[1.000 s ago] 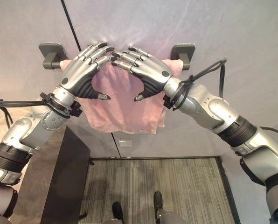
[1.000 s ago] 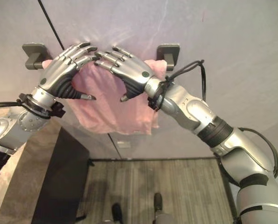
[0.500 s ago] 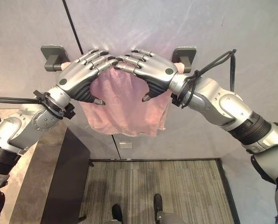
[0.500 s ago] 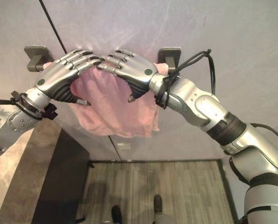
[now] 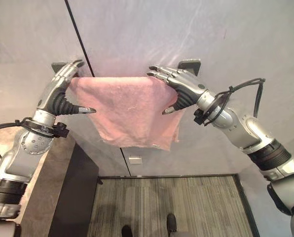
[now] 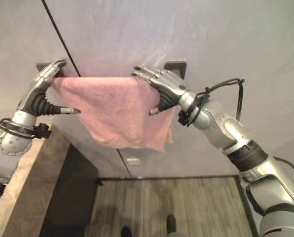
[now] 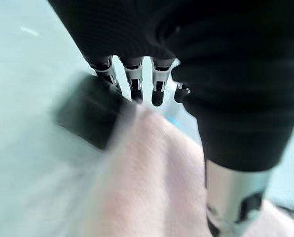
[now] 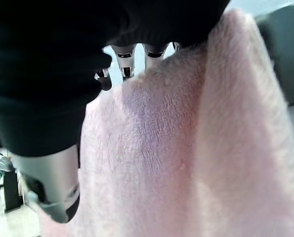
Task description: Put brush and paste in cup on sink, flatten towel.
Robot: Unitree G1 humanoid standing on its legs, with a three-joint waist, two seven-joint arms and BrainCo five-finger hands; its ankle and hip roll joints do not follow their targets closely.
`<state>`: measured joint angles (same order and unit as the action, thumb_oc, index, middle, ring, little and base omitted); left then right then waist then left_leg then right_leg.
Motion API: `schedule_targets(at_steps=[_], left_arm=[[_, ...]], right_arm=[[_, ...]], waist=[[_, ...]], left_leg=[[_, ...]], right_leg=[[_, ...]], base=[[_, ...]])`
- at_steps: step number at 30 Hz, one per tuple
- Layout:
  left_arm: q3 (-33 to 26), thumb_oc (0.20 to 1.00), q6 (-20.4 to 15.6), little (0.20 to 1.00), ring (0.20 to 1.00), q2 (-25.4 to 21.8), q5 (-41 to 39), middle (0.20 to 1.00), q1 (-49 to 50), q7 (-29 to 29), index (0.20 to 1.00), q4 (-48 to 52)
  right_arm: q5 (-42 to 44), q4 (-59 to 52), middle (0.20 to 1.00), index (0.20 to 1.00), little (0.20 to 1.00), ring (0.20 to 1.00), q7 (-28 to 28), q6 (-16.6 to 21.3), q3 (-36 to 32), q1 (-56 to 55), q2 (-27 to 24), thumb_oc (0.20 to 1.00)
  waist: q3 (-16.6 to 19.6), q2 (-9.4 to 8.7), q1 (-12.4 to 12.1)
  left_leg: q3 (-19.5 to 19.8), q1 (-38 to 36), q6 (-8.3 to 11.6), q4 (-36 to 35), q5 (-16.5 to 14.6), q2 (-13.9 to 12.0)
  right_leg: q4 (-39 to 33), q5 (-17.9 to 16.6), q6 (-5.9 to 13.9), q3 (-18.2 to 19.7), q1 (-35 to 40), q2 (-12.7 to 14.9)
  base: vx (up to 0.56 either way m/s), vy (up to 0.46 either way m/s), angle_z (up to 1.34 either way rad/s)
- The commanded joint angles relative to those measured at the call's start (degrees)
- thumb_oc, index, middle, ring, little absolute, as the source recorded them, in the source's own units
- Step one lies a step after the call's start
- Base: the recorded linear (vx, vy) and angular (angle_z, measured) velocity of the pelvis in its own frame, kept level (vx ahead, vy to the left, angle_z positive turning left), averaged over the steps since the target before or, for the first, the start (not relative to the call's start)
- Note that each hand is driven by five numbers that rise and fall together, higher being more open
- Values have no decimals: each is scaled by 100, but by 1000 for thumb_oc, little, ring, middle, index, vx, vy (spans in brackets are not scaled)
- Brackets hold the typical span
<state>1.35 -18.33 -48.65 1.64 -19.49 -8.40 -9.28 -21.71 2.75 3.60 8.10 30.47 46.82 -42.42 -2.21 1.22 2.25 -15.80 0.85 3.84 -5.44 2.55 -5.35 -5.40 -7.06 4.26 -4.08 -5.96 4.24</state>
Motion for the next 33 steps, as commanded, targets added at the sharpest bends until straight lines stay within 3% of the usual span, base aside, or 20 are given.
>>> schedule_targets(at_steps=[1, 6, 11, 13, 18, 23, 33], left_arm=[[379, 1000, 438, 1000, 1000, 305, -686, 1000, 89, 89, 1000, -1110], [685, 1000, 336, 1000, 1000, 702, -708, 1000, -63, -62, 1000, -1242], [721, 1000, 164, 1000, 1000, 1091, -754, 1000, -71, -372, 1000, -1199], [649, 1000, 99, 1000, 1000, 1204, -794, 1000, -2, -466, 1000, -1094], [276, 1000, -44, 1000, 1000, 1651, -897, 1000, 398, -964, 1000, -656], [-397, 1000, -57, 1000, 1000, 1999, -856, 1000, 1207, -1133, 1000, -189], [-748, 1000, -65, 1000, 1000, 2640, -1103, 1000, 2218, -830, 1000, -850]], right_arm=[[762, 1223, 1000, 1000, 1000, 1000, -307, -383, -289, -554, 218, 1000], [1466, 1216, 1000, 1000, 1000, 1000, -926, -83, -703, -804, 802, 1000], [1578, 834, 1000, 1000, 1000, 1000, -1343, 207, -889, -799, 1135, 1000], [1578, 548, 1000, 1000, 1000, 1000, -1412, 290, -908, -749, 1193, 1000], [2186, -416, 1000, 1000, 1000, 1000, -1900, 581, -1424, -939, 1874, 1000], [2284, -1619, 1000, 1000, 1000, 1000, -2100, 781, -2478, -2168, 1916, 1000], [2668, -772, 1000, 1000, 1000, 1000, -1876, 787, -3479, -4840, 2075, 1000]], waist=[[-260, -372, 47], [-209, -346, 46], [-132, -339, 16], [-91, -350, -1], [29, -373, -10], [133, -354, 122], [138, -286, 331]], left_leg=[[152, -248, 140, 44, -140, -76], [133, -299, 120, 44, -169, -66], [87, -364, 98, 44, -205, -61], [37, -410, 91, 44, -217, -73], [-135, -579, 76, 44, -265, -95], [-191, -677, 78, 44, -300, -115], [-71, -646, 131, 44, -220, -168]], right_leg=[[40, 51, 854, 100, 369, 990], [40, 43, 883, 98, 403, 981], [40, 21, 924, 123, 419, 974], [40, 10, 943, 162, 422, 964], [40, 3, 964, 292, 447, 937], [40, 25, 945, 319, 499, 930], [40, 99, 848, 217, 592, 917]], base=[[8, -7, 4], [0, 0, 0], [3, -2, 1], [10, -5, -5], [12, 0, -19], [-5, -7, -11], [-19, -18, 0]])
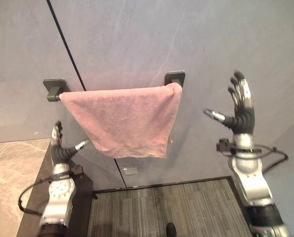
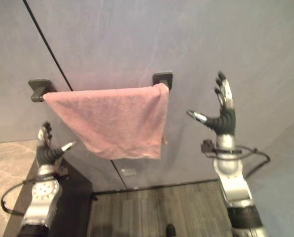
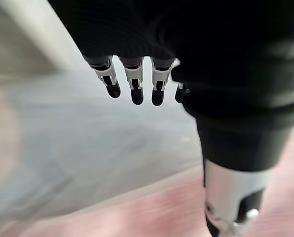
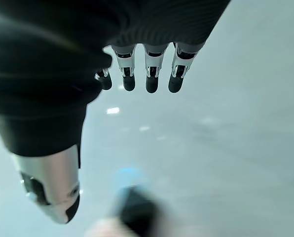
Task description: Put brush and paste in cup on sink, flatten towel.
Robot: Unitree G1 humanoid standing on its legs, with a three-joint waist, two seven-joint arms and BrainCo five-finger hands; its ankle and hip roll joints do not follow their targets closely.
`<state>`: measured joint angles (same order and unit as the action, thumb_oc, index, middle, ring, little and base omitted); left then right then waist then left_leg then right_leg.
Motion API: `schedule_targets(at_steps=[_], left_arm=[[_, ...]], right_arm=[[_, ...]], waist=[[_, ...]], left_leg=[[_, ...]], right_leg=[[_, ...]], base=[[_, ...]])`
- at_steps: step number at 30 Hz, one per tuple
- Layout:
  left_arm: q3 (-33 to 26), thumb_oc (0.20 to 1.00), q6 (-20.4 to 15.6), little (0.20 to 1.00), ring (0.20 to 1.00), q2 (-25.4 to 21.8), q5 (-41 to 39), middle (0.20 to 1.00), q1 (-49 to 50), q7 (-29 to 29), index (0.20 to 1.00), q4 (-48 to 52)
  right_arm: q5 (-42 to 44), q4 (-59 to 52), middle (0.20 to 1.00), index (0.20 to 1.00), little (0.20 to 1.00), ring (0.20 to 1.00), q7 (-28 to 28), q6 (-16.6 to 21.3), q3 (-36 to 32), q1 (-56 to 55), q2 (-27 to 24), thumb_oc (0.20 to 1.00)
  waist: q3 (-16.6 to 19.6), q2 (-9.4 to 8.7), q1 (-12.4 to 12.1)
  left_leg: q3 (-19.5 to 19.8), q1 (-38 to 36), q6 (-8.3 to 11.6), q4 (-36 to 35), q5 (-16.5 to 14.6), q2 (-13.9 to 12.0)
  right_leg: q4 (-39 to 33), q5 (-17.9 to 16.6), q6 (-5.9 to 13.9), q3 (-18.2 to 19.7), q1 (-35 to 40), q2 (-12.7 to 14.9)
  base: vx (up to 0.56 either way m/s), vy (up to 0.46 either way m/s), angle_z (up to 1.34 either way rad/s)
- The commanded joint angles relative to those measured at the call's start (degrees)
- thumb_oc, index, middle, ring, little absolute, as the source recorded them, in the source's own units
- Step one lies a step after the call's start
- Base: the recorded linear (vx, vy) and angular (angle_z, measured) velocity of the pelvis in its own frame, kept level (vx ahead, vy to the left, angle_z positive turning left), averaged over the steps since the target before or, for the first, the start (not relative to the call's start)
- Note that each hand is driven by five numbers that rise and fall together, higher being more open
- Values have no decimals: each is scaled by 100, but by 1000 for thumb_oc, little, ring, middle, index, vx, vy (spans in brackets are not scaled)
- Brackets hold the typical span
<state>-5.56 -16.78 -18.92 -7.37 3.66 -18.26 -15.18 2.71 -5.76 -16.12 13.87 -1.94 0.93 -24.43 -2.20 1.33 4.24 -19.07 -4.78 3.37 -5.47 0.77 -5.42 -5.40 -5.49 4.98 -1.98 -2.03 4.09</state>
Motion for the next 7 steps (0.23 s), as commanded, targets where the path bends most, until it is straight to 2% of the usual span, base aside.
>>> schedule_targets(at_steps=[1, 4, 5, 7], left_arm=[[-2, 1000, -167, 1000, 1000, -228, -377, 1000, -11, 312, 1000, -467], [218, 1000, 20, 1000, 1000, 79, -875, 1000, 120, 680, 1000, -1344], [214, 1000, 17, 1000, 1000, 77, -878, 1000, 115, 683, 1000, -1348], [407, 1000, 201, 1000, 1000, 194, -866, 1000, 97, 862, 1000, -1978]], right_arm=[[225, 344, 1000, 1000, 1000, 1000, 183, 166, -215, -483, 279, 1000], [58, 1558, 1000, 1000, 1000, 1000, 449, -127, 96, -852, 198, 1000], [58, 1566, 1000, 1000, 1000, 1000, 447, -122, 99, -843, 198, 1000], [78, 2798, 1000, 1000, 1000, 1000, 715, -427, 497, -779, 167, 1000]], waist=[[130, -290, 155], [65, -271, 199], [75, -270, 199], [44, -264, 181]], left_leg=[[268, -71, 183, 47, -23, -171], [324, -65, 213, 47, 21, -203], [322, -43, 214, 47, 37, -206], [380, -7, 237, 47, 80, -228]], right_leg=[[40, -58, 760, -6, 200, 928], [40, -30, 711, -46, 250, 906], [40, -44, 706, -41, 226, 902], [40, -22, 666, -66, 229, 873]], base=[[-30, -26, 4], [-38, -29, 3], [-28, -21, 5], [-36, -28, 6]])
